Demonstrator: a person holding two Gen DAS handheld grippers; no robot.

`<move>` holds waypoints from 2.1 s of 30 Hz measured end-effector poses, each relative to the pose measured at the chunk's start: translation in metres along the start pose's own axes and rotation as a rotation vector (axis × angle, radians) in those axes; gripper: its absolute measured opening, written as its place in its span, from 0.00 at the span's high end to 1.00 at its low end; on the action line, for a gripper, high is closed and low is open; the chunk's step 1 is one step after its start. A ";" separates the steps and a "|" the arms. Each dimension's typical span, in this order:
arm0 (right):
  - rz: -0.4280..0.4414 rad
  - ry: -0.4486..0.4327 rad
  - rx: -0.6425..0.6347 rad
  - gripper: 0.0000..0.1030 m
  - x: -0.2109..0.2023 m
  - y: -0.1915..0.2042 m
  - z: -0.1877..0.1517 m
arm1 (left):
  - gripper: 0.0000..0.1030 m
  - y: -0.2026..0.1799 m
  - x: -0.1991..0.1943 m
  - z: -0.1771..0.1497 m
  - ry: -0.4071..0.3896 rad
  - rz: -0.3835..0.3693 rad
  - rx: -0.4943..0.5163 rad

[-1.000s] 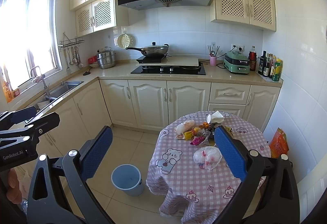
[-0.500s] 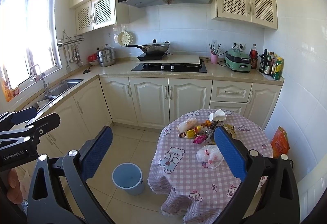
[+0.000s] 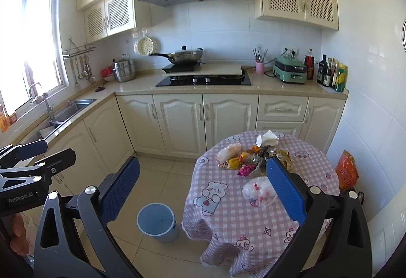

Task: Collect trash
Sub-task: 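Grasp the clear plastic bag with the left tool while the right tool grasps the gold snack bag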

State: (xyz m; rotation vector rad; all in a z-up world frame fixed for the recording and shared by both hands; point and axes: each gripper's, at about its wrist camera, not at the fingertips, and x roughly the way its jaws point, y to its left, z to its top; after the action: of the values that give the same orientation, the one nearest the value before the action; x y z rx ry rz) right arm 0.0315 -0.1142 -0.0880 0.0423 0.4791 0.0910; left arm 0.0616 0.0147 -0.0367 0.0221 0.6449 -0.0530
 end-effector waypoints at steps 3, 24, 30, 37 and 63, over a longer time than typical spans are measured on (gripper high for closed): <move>-0.008 0.033 0.029 0.07 0.016 -0.013 0.001 | 0.19 -0.004 0.014 0.002 0.017 -0.009 0.010; -0.150 0.350 0.198 0.07 0.211 -0.210 -0.016 | 0.19 -0.156 0.281 0.039 0.415 -0.132 0.102; -0.194 0.469 0.237 0.07 0.266 -0.276 -0.031 | 0.19 -0.220 0.363 0.029 0.559 -0.193 0.148; -0.192 0.571 0.292 0.07 0.315 -0.318 -0.047 | 0.19 -0.265 0.417 -0.010 0.718 -0.281 0.176; -0.039 0.709 0.418 0.40 0.384 -0.333 -0.077 | 0.76 -0.254 0.454 -0.041 0.795 -0.437 0.070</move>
State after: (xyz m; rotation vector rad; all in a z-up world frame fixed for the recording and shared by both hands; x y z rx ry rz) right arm 0.3612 -0.4068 -0.3535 0.4204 1.2015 -0.0386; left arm 0.3854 -0.2569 -0.3434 -0.0331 1.4343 -0.5080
